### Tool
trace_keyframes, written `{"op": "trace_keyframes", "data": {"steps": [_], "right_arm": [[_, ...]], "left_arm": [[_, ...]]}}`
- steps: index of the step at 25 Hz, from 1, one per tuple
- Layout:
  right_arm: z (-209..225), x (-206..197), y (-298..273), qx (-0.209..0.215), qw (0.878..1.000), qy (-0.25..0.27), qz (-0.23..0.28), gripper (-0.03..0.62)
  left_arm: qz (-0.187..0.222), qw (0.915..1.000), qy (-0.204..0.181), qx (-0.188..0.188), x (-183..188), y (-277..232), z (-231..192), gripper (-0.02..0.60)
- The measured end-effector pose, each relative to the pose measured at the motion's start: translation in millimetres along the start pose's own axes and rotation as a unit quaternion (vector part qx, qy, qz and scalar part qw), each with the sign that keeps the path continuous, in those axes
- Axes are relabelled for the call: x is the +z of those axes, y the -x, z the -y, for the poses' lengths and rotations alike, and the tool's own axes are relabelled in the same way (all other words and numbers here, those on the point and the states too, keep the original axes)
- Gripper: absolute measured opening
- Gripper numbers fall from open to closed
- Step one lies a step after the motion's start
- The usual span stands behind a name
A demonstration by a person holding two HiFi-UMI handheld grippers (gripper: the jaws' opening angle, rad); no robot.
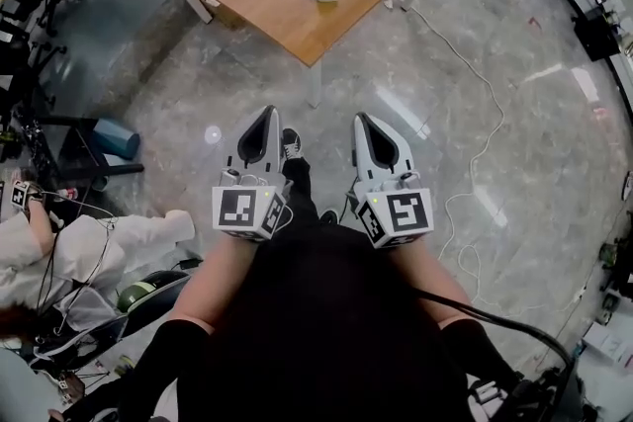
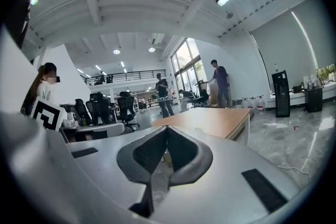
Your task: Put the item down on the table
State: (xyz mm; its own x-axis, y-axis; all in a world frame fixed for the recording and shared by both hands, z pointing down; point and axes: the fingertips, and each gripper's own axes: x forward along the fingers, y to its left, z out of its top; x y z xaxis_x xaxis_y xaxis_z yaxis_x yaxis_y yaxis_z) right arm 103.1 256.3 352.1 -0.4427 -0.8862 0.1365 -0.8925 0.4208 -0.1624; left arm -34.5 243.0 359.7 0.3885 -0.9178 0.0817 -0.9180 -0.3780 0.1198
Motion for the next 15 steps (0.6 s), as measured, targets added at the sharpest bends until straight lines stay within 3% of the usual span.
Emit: {"op": "trace_keyframes", "data": {"steps": [15], "right_arm": [[75, 8, -296, -0.004, 0.998, -0.037, -0.042, 0.012]], "left_arm": [[-0.015, 0.9979, -0.010, -0.062, 25, -256, -138, 0.003]]}}
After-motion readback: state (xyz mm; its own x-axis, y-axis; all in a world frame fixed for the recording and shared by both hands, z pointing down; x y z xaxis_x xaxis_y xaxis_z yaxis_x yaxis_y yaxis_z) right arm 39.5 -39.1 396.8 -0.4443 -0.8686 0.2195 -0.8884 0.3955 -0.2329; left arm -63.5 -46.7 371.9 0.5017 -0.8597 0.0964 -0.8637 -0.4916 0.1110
